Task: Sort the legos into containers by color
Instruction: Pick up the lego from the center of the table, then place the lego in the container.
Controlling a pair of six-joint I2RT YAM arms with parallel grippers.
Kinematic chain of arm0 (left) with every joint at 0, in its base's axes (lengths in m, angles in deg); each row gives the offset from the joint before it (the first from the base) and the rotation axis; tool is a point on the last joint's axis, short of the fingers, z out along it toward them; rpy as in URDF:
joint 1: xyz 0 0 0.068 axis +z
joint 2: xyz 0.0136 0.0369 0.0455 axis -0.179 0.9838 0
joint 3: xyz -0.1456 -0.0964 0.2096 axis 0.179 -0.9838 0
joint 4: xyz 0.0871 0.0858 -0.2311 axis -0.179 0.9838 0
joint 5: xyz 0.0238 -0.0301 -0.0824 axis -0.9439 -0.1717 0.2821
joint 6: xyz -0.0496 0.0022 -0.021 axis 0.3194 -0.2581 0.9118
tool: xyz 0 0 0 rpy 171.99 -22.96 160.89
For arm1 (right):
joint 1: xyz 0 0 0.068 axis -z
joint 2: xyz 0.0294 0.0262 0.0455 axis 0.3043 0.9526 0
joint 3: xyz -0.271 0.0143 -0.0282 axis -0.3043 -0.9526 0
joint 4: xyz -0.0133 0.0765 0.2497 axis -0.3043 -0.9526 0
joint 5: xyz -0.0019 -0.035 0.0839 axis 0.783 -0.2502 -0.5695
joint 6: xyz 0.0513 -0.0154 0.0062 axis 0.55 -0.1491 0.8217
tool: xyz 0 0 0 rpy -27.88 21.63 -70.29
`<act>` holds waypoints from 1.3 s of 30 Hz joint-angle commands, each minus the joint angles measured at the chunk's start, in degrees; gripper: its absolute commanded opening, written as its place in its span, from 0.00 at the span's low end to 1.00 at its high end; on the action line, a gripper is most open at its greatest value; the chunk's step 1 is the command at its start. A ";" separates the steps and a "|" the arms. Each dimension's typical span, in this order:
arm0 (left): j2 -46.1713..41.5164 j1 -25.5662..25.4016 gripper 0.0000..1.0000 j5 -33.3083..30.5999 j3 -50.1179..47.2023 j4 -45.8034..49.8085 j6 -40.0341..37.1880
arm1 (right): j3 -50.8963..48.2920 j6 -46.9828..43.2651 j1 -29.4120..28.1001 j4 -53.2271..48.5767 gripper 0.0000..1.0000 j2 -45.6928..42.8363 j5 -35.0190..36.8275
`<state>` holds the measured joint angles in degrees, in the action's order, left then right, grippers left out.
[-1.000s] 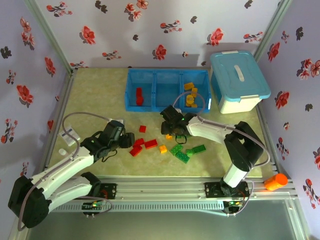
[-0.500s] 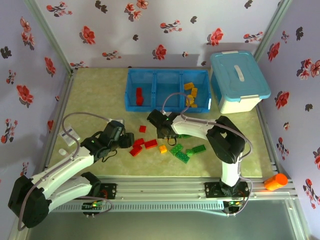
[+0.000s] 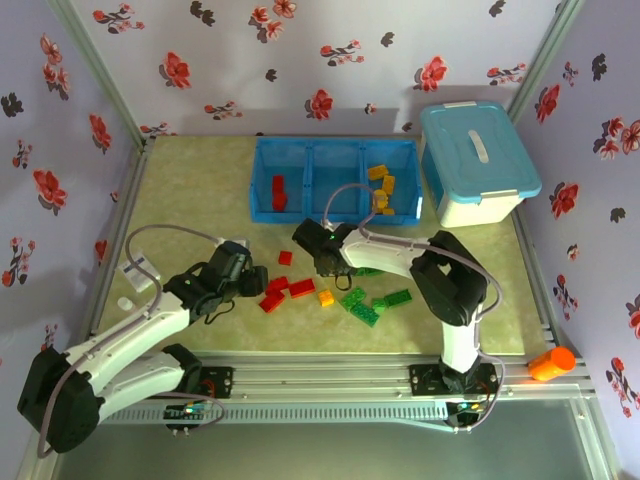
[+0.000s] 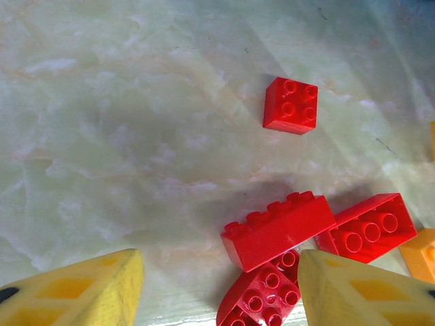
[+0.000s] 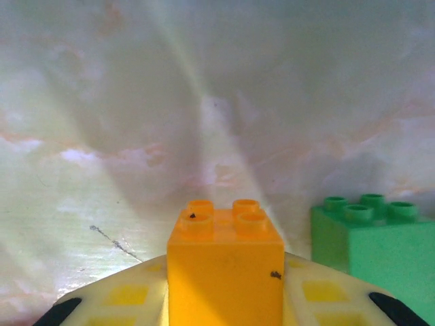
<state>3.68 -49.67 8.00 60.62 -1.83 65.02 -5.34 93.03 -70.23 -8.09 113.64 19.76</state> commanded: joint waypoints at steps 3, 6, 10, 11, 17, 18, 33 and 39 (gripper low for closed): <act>1.06 0.28 0.61 -1.32 0.56 -1.37 0.31 | 1.12 -2.78 1.04 -2.97 0.31 -9.83 7.39; -0.08 0.24 0.61 0.12 -0.11 -3.74 -0.21 | -1.37 -3.26 3.66 -2.33 0.31 -15.12 8.22; -0.89 0.21 0.61 0.20 -0.45 -4.50 -0.30 | -4.24 -5.37 10.53 -2.23 0.32 -20.51 7.15; -0.79 0.23 0.61 0.31 -0.32 -4.30 -0.33 | -4.64 -6.06 12.27 -2.16 0.32 -21.26 6.60; -0.06 0.15 0.61 0.55 -0.70 -4.31 0.31 | -3.70 -10.92 24.64 -0.88 0.33 -23.04 1.24; -0.11 0.05 0.61 0.64 -0.93 -4.53 0.49 | -2.84 -11.51 26.54 -0.86 0.33 -22.24 -1.19; -0.46 -0.50 0.61 0.73 -0.44 -2.47 0.37 | 15.22 -17.10 35.62 -3.84 0.33 -3.77 -5.49; -0.83 -0.82 0.62 0.85 -0.56 -1.14 0.39 | 19.11 -17.79 35.07 -4.87 0.72 -2.69 -7.42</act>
<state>3.60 -50.01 8.70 60.29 -4.43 65.00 11.92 76.25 -34.62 -11.20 112.33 13.47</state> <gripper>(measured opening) 0.614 0.710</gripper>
